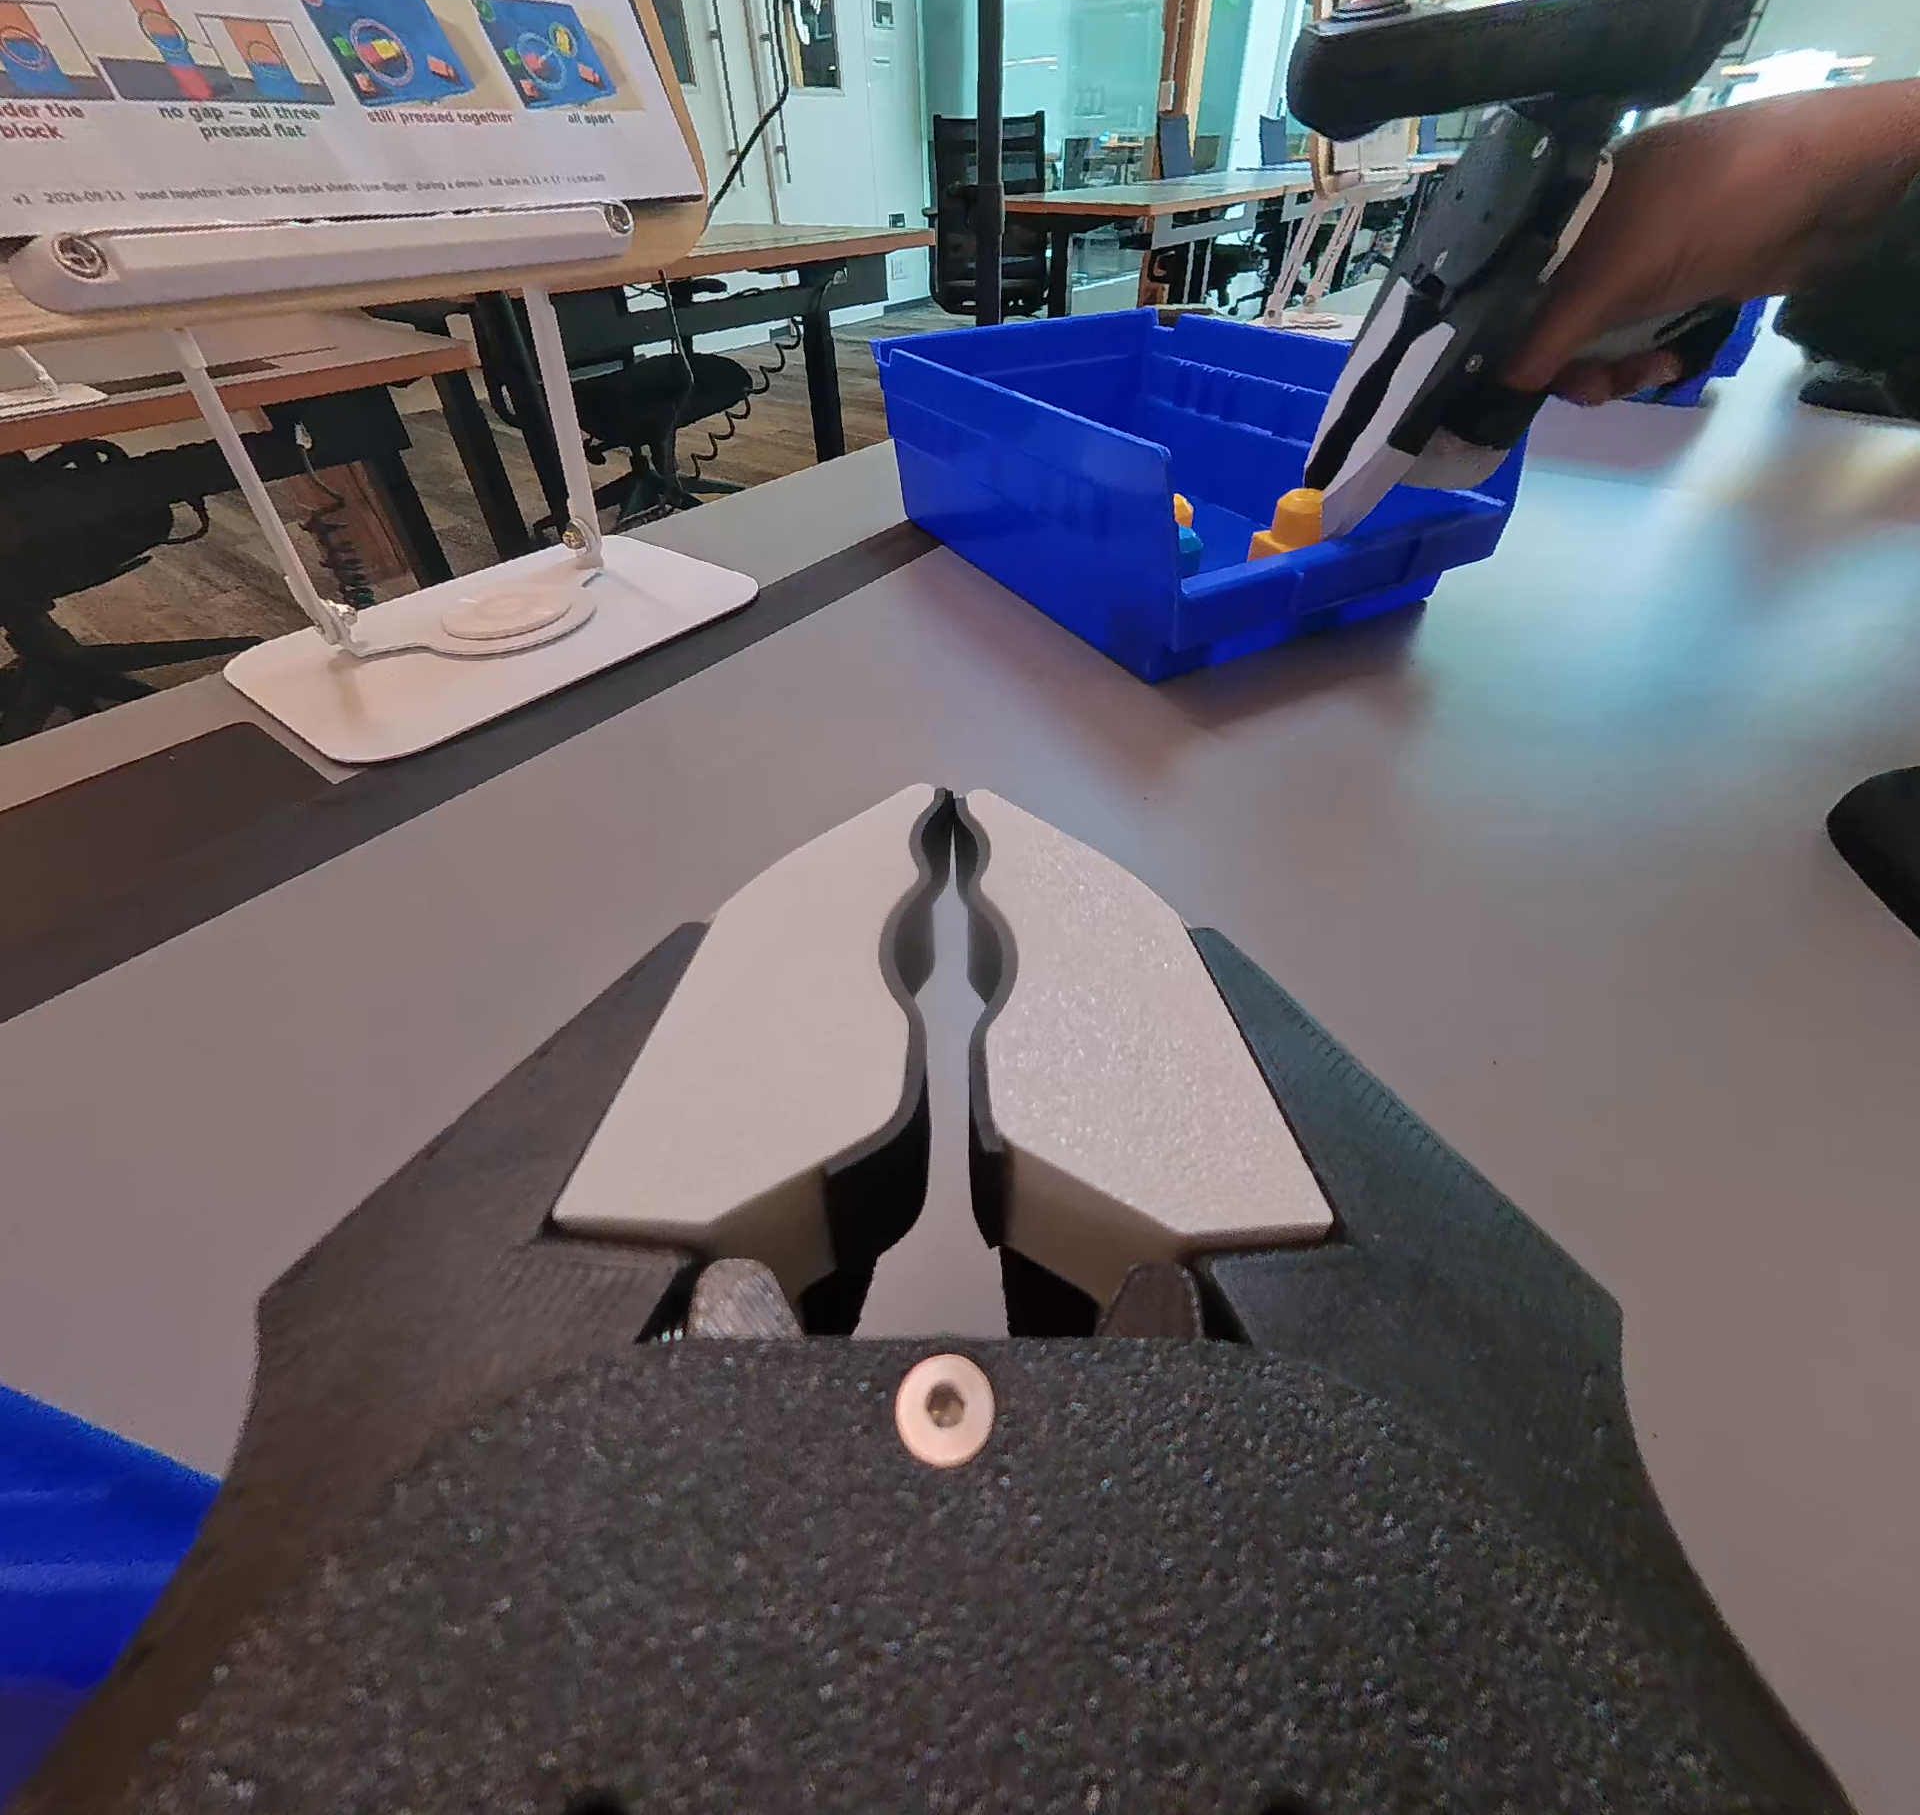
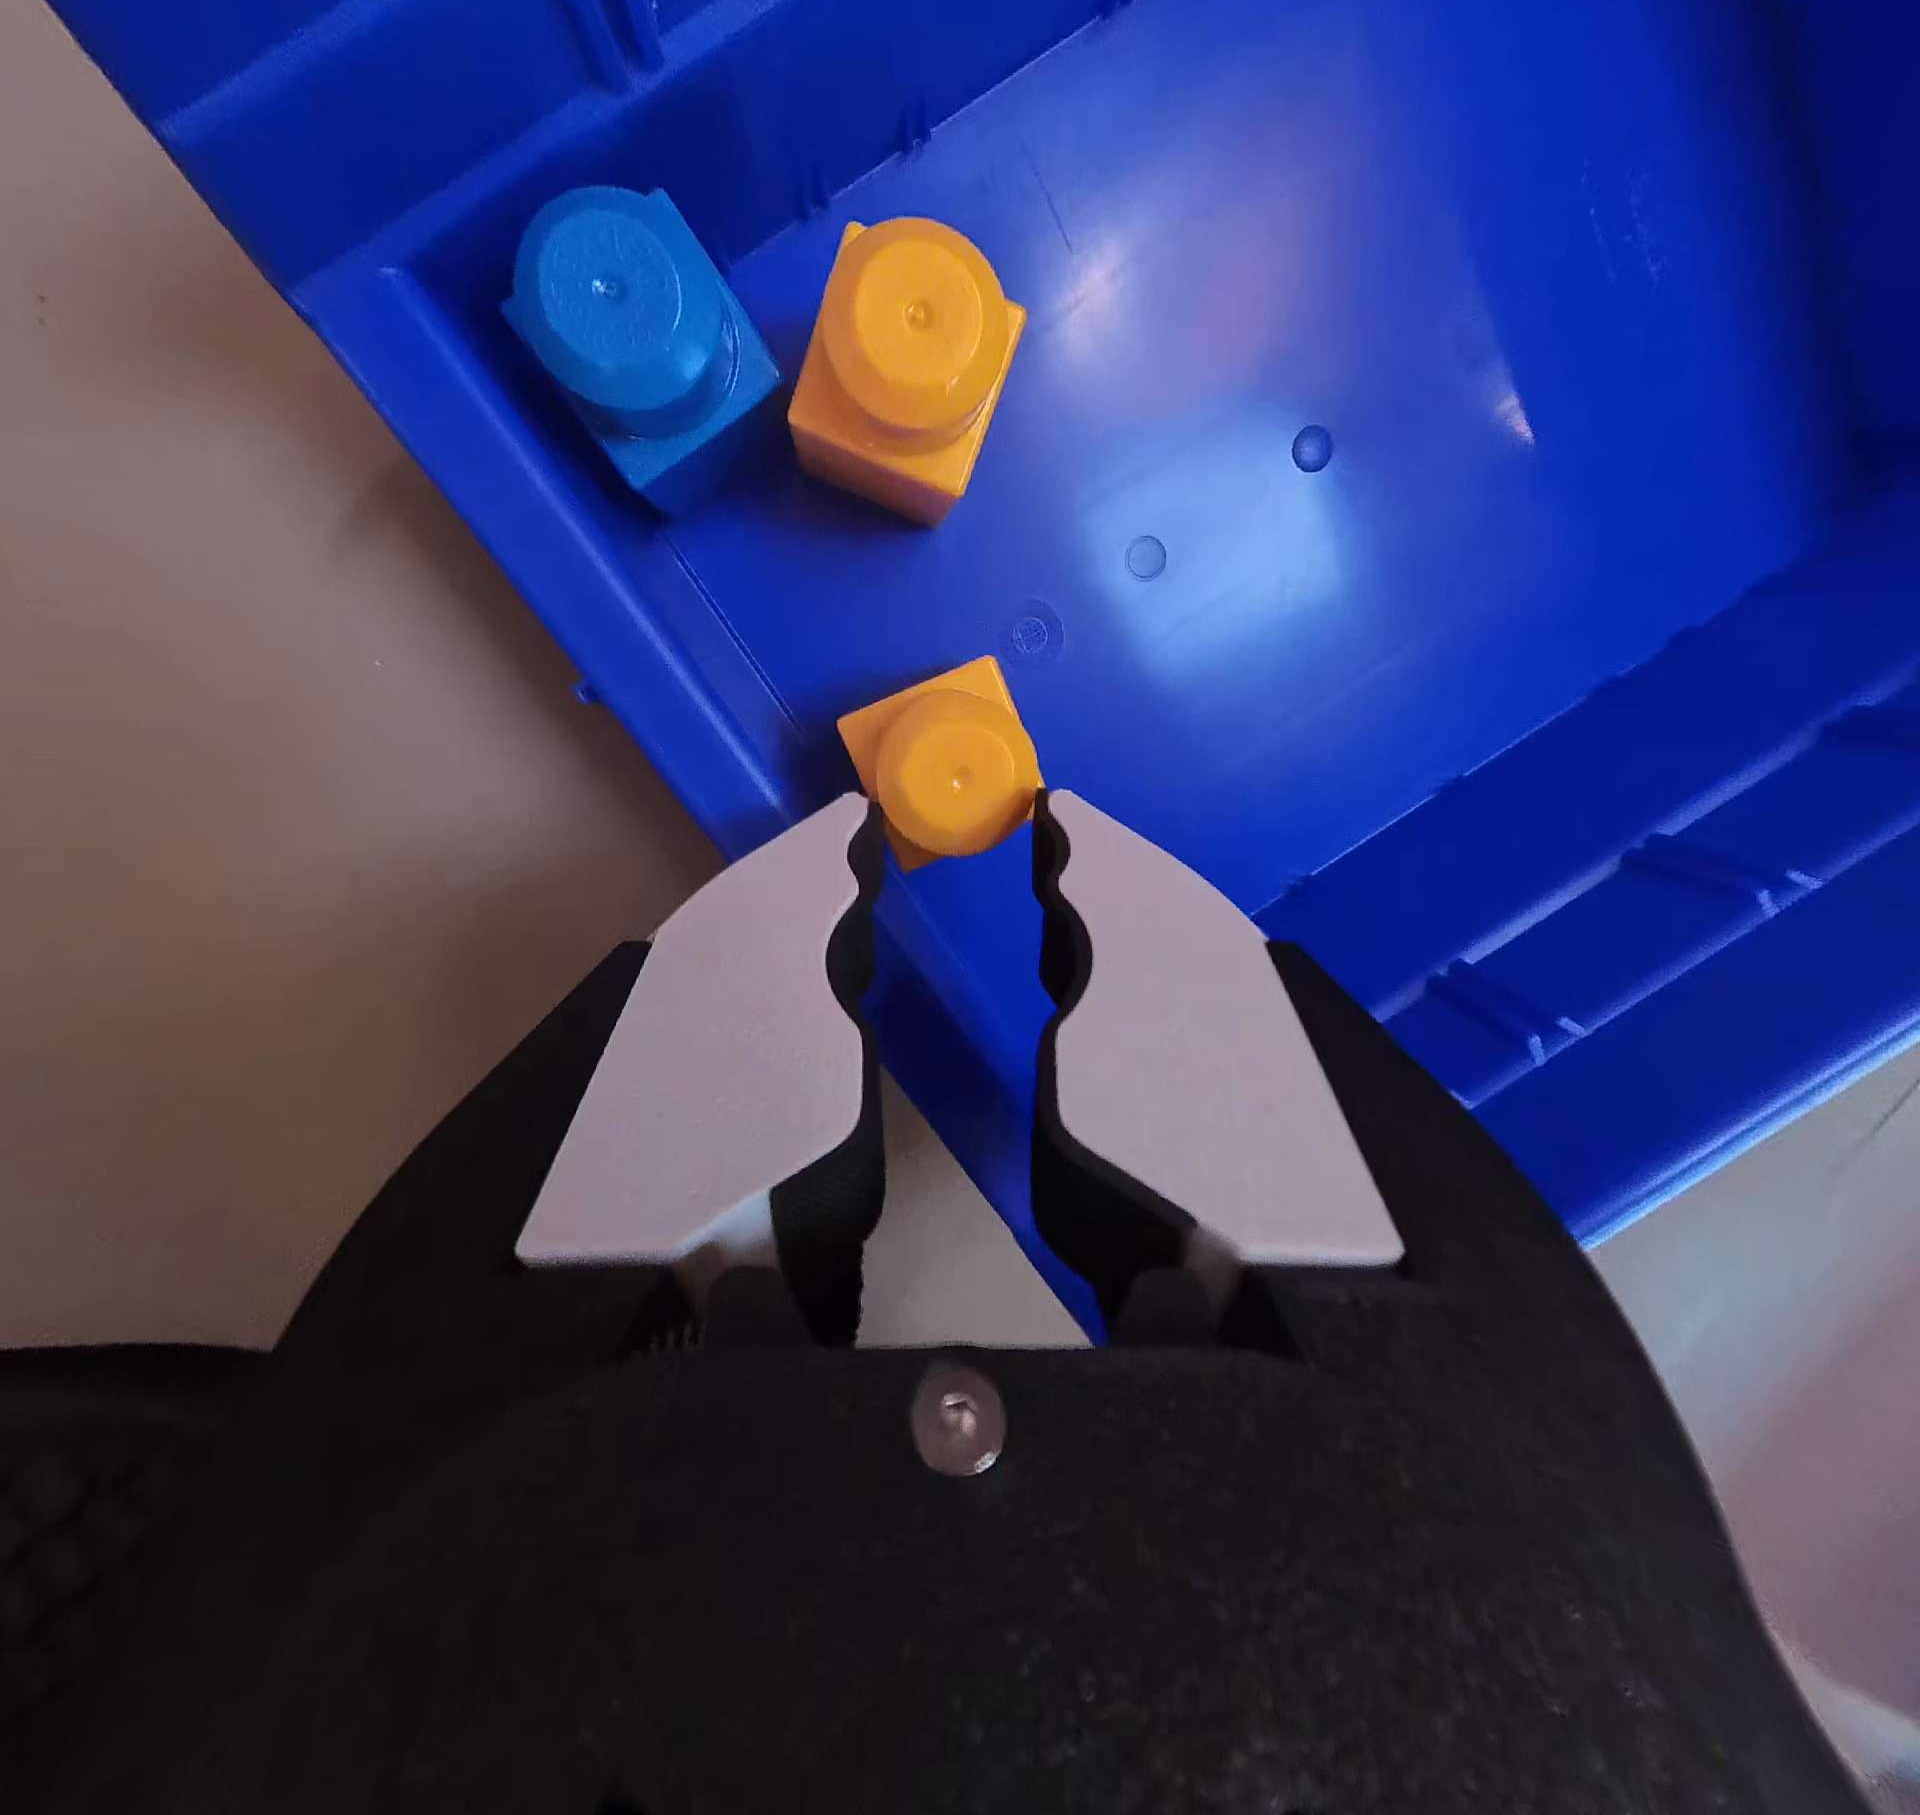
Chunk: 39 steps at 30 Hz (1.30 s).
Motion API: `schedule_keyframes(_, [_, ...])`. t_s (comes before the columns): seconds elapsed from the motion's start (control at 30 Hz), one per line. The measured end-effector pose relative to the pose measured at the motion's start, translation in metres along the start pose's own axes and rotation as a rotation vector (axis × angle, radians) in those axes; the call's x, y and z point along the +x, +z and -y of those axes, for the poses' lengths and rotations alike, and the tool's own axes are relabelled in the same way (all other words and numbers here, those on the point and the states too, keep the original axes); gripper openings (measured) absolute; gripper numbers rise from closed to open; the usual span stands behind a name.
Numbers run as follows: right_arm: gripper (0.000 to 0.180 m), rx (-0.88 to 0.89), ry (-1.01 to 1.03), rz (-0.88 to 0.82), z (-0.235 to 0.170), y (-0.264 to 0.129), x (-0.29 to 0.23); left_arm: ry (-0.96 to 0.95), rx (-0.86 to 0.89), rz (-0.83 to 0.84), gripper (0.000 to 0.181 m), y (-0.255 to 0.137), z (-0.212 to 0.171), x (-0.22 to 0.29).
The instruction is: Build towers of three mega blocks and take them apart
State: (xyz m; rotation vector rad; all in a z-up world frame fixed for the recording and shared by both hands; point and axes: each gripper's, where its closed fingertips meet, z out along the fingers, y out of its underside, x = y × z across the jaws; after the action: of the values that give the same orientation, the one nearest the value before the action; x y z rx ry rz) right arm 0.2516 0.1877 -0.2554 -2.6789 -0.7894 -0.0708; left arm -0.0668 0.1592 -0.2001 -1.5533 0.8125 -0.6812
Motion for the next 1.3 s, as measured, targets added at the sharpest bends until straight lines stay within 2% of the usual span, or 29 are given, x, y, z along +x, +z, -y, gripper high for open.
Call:
schedule_keyframes(0.23, [0.042,-0.147,-0.239,0.092,0.004,-0.006,-0.002,0.002,-0.015,-0.008,0.000,0.001,-0.003,0.001])
schedule_keyframes(0.27, [0.042,-0.151,-0.265,0.097,0.007,-0.004,-0.001,0.002,-0.015,-0.009,0.000,0.001,-0.003,0.001])
schedule_keyframes(0.3, [0.031,-0.169,-0.291,0.109,0.008,-0.001,-0.001,0.004,-0.015,-0.009,0.000,0.001,-0.003,0.001])
schedule_keyframes(0.33, [0.029,-0.190,-0.322,0.123,0.007,0.001,-0.001,0.006,-0.016,-0.009,0.000,0.001,-0.003,0.001])
schedule_keyframes(0.47, [0.029,-0.194,-0.455,0.190,0.008,0.002,-0.001,0.005,-0.021,-0.019,0.000,0.002,-0.005,0.002])
schedule_keyframes(0.63, [0.031,-0.135,-0.445,0.303,0.011,0.000,-0.002,0.013,-0.027,-0.026,0.000,0.002,-0.005,0.004])
schedule_keyframes(0.87, [0.038,0.037,-0.485,0.248,0.057,-0.009,-0.004,0.010,-0.049,-0.036,0.000,0.004,-0.012,0.005])
schedule_keyframes(1.13, [0.038,-0.107,-0.678,0.155,0.065,0.020,-0.007,0.013,-0.057,-0.037,0.000,0.003,-0.014,0.004])
schedule_keyframes(1.17, [0.030,-0.127,-0.681,0.156,0.063,0.022,-0.007,0.016,-0.059,-0.038,0.000,0.004,-0.014,0.004])
schedule_keyframes(1.3, [0.029,-0.211,-0.595,0.197,0.054,0.018,-0.009,0.021,-0.063,-0.046,0.000,0.004,-0.015,0.005])
